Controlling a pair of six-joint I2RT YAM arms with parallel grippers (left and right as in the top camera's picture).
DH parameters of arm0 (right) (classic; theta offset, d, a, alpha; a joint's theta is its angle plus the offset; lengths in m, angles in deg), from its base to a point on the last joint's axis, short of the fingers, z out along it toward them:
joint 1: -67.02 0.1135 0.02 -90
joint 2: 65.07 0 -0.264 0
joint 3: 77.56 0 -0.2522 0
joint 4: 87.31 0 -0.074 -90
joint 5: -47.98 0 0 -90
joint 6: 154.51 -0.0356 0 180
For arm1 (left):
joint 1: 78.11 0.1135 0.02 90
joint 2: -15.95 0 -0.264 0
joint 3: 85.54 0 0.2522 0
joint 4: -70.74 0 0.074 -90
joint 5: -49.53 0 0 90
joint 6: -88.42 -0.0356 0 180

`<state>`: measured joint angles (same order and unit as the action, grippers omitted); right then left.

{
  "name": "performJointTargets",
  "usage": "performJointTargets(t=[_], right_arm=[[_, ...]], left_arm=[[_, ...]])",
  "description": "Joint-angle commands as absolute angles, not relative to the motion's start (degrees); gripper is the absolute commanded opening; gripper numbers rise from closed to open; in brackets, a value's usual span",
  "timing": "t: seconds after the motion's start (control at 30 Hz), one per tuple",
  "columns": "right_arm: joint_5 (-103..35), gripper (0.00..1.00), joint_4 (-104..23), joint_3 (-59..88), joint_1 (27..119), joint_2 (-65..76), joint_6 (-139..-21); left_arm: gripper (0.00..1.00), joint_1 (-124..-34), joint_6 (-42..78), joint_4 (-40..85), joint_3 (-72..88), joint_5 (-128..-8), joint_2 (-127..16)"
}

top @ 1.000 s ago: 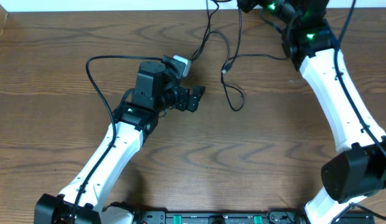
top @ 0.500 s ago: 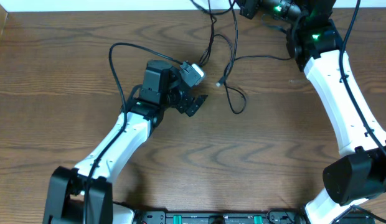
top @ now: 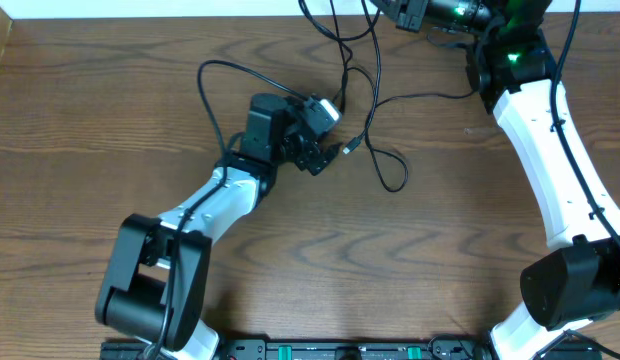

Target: Untangle cables

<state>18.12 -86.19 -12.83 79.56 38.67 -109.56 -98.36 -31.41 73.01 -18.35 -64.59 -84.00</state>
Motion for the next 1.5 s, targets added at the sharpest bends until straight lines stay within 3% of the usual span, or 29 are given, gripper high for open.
performJointTargets(t=[0.0, 0.27, 0.9, 1.07, 1.27, 1.4, 1.47], right_arm=[[19.25, 0.01, -90.15, -13.53, 79.32, 36.38, -117.26], [20.32, 0.01, -91.83, -13.53, 79.34, 36.38, -120.43], [23.3, 0.01, -94.01, -13.53, 80.65, 36.38, -124.93], [23.28, 0.01, -93.97, -13.53, 80.74, 36.38, -124.93], [23.52, 0.01, -93.95, -13.53, 80.74, 36.38, -124.95], [23.54, 0.01, -93.95, -13.53, 80.74, 36.38, -124.93], [23.54, 0.01, -93.95, -13.53, 80.74, 36.38, -124.91]], left_arm=[[0.98, -100.96, -31.08, 76.88, -17.24, -65.33, -85.98], [0.98, -102.9, -29.4, 84.61, -17.24, -63.17, -88.52], [0.93, -102.95, -29.4, 85.55, -17.24, -60.32, -92.8], [0.79, -102.92, -29.4, 87.63, -17.24, -60.3, -93.15], [0.71, -102.88, -29.38, 90.54, -17.24, -60.28, -93.15], [0.55, -102.88, -29.4, 91.06, -17.24, -60.22, -93.15], [0.4, -102.88, -29.35, 90.89, -17.24, -58.84, -93.15]])
